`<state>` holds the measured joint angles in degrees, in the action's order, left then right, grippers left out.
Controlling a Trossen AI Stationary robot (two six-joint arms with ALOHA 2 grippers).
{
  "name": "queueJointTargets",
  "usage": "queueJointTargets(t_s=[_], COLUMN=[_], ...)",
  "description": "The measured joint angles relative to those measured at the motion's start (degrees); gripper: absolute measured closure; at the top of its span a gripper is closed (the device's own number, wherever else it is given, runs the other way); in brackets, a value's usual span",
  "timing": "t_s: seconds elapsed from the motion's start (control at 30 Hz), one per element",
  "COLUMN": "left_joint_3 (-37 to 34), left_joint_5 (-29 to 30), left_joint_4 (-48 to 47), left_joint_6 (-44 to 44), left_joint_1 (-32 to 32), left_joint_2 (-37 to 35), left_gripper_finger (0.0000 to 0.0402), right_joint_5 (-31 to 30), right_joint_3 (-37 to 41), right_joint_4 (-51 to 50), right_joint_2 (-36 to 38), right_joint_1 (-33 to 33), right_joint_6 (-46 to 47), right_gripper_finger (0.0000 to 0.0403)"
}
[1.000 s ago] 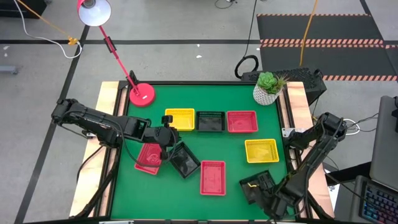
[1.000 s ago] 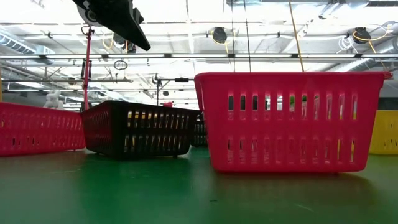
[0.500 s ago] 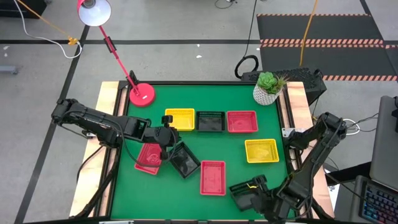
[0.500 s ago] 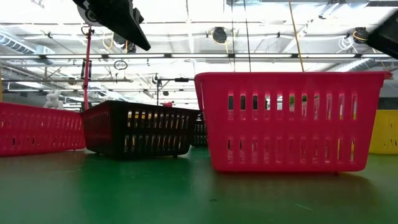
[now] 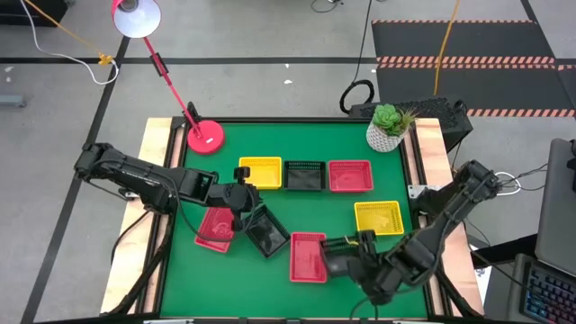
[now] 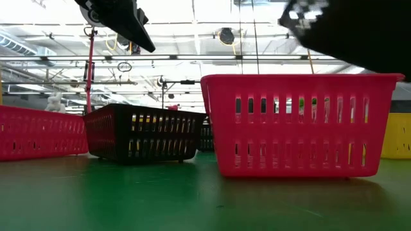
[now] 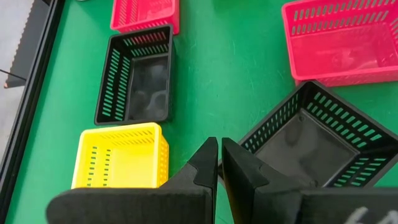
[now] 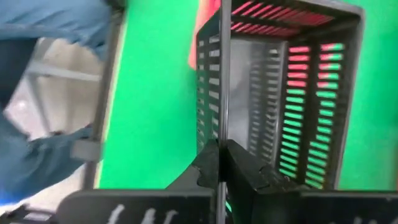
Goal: Stack baskets by color
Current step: Stack the bottom right black bin on top of the top black bin
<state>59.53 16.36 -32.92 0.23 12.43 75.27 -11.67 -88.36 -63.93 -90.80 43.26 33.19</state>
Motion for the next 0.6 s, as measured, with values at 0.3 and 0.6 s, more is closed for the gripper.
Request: queueJointTargets(t_s=[0.3,0.6], left_joint_3=[0.0,0.0], left_joint_5=[0.0,0.0], left_joint_4=[-0.4,-1.1], left_joint_6=[0.0,-1.4], left_joint_1=[0.0,0.0], left_joint_2=[0.0,0.0], left_gripper_finger=[0.0376,0.0376], right_joint_5=[-4.8,-4.8], right_joint_3=[-6.3,-12.5], right_joint_4=[-5.9,-9.4], right_joint_2=[0.0,0.0], right_joint_1=[-7.4,-14.7], right_joint_6=[-8.2,-15.1], right_gripper_finger=[0.0401,0.0401])
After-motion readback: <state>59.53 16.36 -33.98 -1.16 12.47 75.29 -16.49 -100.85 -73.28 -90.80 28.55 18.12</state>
